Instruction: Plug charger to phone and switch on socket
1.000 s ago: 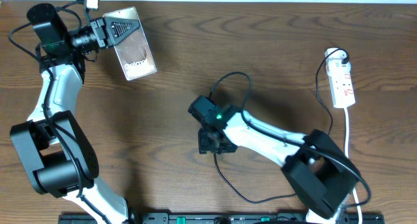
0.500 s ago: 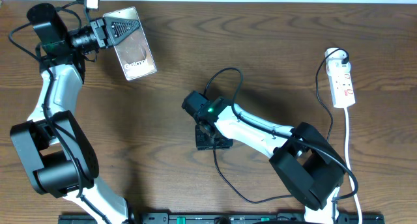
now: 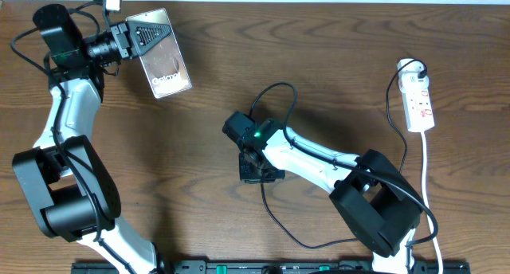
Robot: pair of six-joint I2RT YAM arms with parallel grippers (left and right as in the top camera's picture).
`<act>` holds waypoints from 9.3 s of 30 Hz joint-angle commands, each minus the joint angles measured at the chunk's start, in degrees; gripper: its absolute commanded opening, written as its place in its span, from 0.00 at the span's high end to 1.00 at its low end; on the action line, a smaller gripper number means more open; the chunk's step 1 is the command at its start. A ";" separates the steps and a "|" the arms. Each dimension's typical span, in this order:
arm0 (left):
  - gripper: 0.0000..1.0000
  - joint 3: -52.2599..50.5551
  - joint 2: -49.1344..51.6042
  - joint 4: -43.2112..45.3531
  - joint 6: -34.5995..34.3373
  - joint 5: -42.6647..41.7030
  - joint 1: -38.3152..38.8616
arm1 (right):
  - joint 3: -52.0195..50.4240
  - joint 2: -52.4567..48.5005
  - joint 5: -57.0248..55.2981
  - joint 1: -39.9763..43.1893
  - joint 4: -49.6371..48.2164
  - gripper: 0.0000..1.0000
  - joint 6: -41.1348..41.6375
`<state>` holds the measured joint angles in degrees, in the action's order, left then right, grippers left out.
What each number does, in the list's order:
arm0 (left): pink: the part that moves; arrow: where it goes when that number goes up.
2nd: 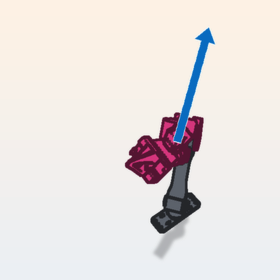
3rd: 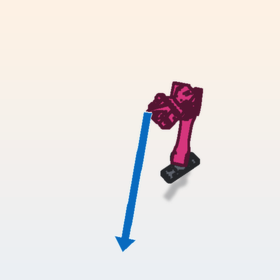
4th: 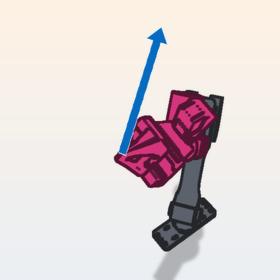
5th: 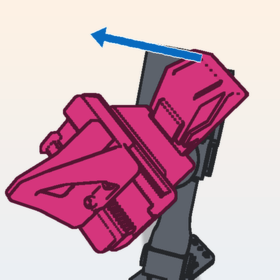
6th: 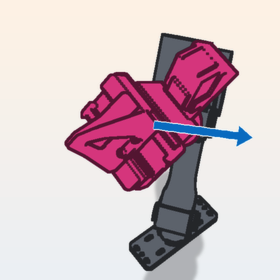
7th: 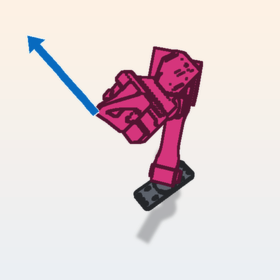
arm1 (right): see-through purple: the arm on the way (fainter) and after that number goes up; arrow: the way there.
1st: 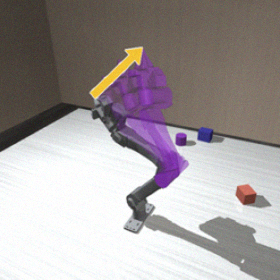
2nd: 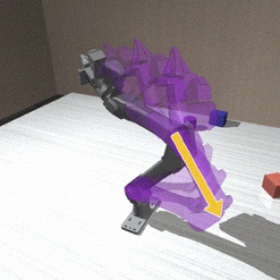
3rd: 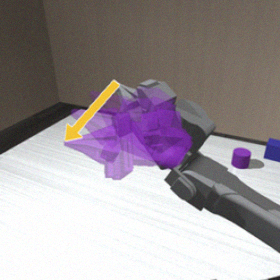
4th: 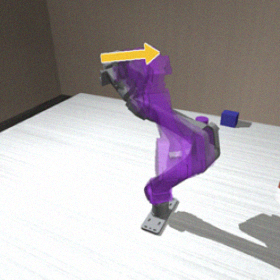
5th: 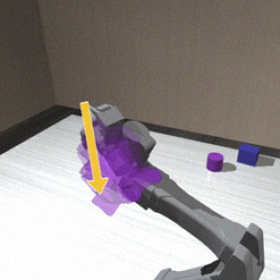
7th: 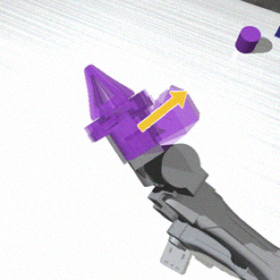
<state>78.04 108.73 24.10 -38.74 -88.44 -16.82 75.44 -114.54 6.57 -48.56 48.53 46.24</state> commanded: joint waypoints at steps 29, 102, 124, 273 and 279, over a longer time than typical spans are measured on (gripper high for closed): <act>0.92 -0.09 -1.14 0.46 0.59 -1.55 -0.15 | 1.84 -0.74 32.70 9.09 -7.37 0.99 -25.35; 0.93 -0.09 -1.14 26.60 -33.77 10.60 6.19 | 1.75 -0.76 64.96 17.09 -79.03 0.99 -1.46; 0.93 -0.09 -1.14 26.60 -33.77 8.72 6.19 | 1.75 -0.79 64.94 17.66 -80.91 0.99 -0.83; 0.93 -0.09 -1.14 26.36 -30.36 4.09 8.00 | 1.75 -0.76 56.35 18.51 -85.66 0.01 4.94; 0.93 -0.09 -1.14 26.36 -29.27 4.44 6.84 | 1.75 -0.76 57.02 18.53 -85.66 0.01 4.94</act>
<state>77.87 108.73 49.93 -69.17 -84.53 -8.93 76.40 -114.93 63.20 -30.22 -37.10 51.51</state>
